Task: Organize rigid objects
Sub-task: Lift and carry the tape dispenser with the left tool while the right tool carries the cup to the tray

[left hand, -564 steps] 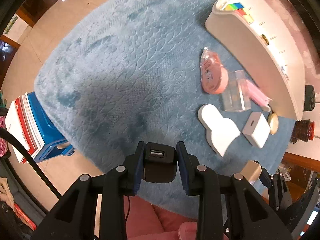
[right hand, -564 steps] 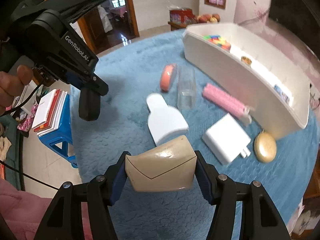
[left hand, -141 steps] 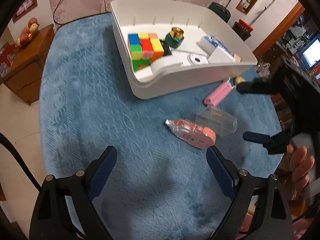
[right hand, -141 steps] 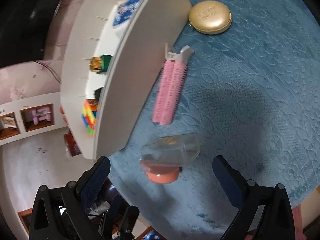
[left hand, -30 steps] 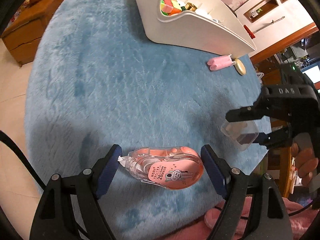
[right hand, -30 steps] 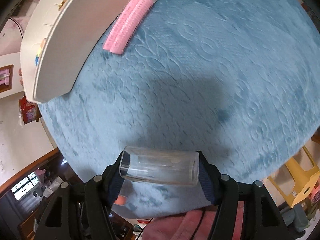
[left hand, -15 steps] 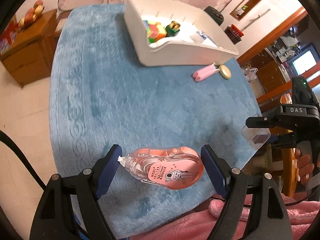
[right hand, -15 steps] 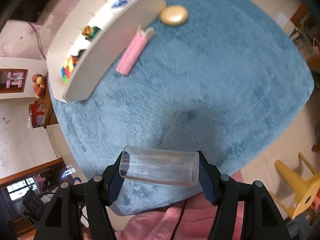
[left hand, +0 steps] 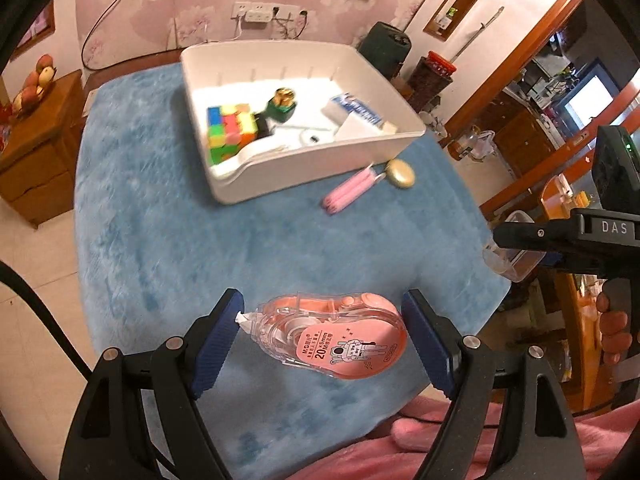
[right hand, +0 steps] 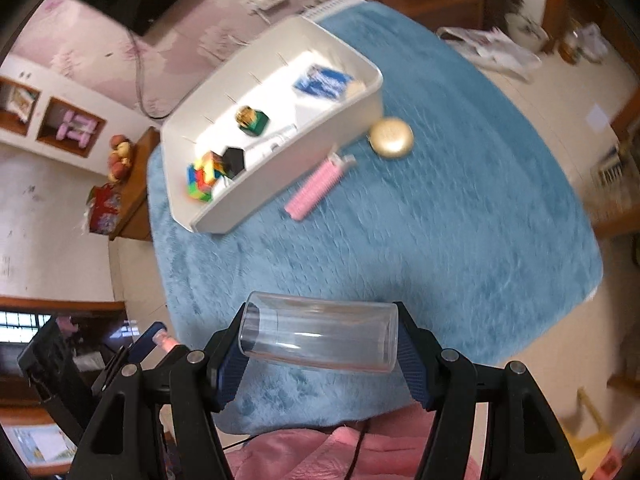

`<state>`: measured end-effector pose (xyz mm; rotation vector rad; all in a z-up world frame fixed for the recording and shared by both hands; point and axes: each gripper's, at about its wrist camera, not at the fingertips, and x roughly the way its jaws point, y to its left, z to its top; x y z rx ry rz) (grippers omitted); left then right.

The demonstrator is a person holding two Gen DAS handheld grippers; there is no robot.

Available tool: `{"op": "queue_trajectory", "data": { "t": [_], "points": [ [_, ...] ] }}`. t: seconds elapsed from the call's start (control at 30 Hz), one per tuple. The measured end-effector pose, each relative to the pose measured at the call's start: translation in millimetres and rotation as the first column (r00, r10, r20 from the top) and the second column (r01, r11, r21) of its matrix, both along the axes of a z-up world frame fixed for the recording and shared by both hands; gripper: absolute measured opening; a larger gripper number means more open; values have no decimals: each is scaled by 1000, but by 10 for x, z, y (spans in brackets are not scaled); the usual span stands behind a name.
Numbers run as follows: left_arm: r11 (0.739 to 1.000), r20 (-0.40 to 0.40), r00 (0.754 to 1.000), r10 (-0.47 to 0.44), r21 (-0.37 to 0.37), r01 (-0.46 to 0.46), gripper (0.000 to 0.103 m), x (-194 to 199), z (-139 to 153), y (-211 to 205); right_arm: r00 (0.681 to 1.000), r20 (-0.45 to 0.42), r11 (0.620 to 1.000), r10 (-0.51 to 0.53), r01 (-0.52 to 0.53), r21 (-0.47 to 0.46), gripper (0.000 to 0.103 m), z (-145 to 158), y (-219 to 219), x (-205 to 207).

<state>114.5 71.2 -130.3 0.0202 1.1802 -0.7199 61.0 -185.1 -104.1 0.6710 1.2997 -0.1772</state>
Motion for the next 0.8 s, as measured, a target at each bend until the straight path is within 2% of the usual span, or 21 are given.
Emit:
{"op": "queue_trajectory", "data": {
  "t": [0.2, 0.4, 0.8],
  "points": [
    [1000, 36, 999, 21, 3, -22, 83, 8, 190, -416, 993, 78, 995, 84, -79, -60, 66, 233, -256, 117],
    [994, 50, 993, 108, -18, -107, 83, 45, 330, -760, 977, 149, 986, 155, -144, -81, 66, 365, -557, 289],
    [966, 119, 959, 257, 7, -259, 83, 304, 539, -1174, 904, 290, 949, 314, -287, -134, 66, 575, -888, 800]
  ]
}}
